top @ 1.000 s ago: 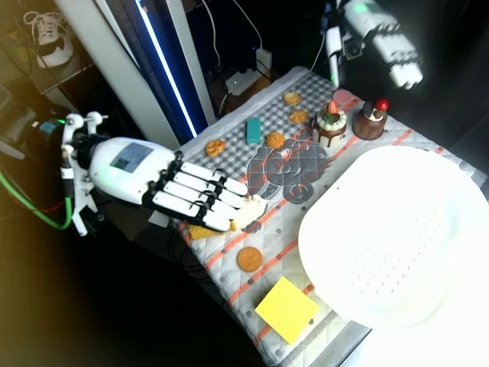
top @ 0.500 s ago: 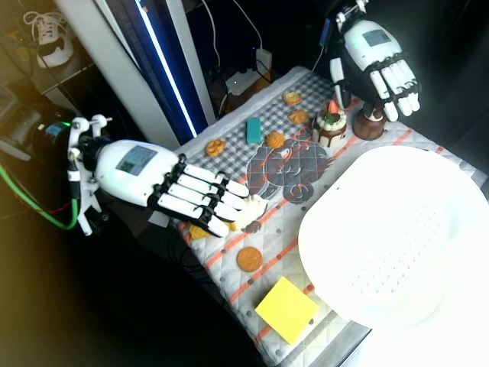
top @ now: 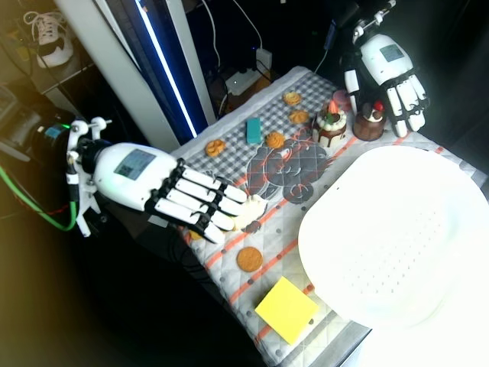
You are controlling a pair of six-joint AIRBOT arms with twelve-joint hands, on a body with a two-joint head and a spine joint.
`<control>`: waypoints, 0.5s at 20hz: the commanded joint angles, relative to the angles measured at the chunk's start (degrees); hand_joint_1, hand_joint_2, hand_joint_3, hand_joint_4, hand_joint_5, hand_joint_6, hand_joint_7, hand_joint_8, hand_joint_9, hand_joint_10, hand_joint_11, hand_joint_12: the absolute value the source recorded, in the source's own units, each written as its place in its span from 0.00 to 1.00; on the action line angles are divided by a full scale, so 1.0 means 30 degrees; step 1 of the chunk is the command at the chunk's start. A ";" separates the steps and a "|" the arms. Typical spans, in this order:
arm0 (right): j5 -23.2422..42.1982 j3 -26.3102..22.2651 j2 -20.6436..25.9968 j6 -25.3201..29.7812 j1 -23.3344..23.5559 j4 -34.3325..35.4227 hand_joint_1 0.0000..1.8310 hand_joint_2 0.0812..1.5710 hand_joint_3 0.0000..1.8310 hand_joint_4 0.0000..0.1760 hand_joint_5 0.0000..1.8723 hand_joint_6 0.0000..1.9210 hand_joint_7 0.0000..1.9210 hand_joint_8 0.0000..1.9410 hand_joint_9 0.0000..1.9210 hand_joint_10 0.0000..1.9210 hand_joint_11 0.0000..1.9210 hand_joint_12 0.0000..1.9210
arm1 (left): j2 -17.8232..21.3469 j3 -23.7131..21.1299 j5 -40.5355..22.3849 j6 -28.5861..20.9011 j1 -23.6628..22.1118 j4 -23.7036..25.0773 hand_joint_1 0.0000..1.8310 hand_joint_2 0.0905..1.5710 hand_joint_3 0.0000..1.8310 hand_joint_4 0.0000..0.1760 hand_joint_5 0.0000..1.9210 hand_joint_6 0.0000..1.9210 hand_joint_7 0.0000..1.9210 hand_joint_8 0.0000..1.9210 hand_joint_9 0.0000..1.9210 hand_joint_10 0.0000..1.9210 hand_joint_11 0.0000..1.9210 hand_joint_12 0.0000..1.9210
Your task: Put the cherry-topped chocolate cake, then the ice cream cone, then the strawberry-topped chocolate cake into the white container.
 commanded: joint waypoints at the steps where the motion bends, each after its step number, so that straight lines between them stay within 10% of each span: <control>1: 0.2209 0.0068 0.0039 0.0009 0.0069 -0.0012 0.17 0.80 0.00 0.14 0.00 0.00 0.00 0.00 0.06 0.01 0.00 0.16 | -0.0067 0.0100 -0.1498 0.0033 -0.0180 0.0629 0.61 0.68 0.00 0.33 0.12 0.00 0.08 0.00 0.11 0.01 0.00 0.60; 4: 0.2209 0.0082 -0.0023 0.0011 0.0010 0.0033 0.18 0.81 0.00 0.05 0.00 0.00 0.00 0.00 0.06 0.01 0.00 0.23 | -0.0304 0.0035 -0.1320 0.0031 -0.0230 0.0917 0.58 0.67 0.00 0.65 0.13 0.00 0.13 0.00 0.15 0.02 0.00 0.69; 6: 0.2209 0.0093 -0.0030 0.0011 -0.0032 0.0035 0.19 0.82 0.00 0.13 0.00 0.00 0.00 0.00 0.06 0.01 0.00 0.27 | -0.0283 -0.0313 -0.1383 0.0030 -0.0218 0.1389 0.60 0.67 0.00 0.43 0.14 0.00 0.13 0.00 0.16 0.02 0.00 0.75; 8: 0.2209 0.0101 -0.0065 0.0014 -0.0032 0.0039 0.18 0.82 0.00 0.09 0.00 0.00 0.00 0.00 0.06 0.01 0.00 0.26 | -0.0279 -0.0278 -0.1072 0.0030 -0.0222 0.1418 0.61 0.67 0.00 0.55 0.16 0.01 0.14 0.00 0.17 0.02 0.00 0.73; 10: 0.2209 0.0116 -0.0093 0.0016 -0.0076 0.0077 0.18 0.82 0.00 0.15 0.00 0.00 0.00 0.00 0.05 0.01 0.00 0.27 | -0.0298 -0.0213 -0.0787 0.0030 -0.0220 0.1410 0.62 0.67 0.00 0.27 0.25 0.02 0.22 0.01 0.24 0.08 0.00 0.83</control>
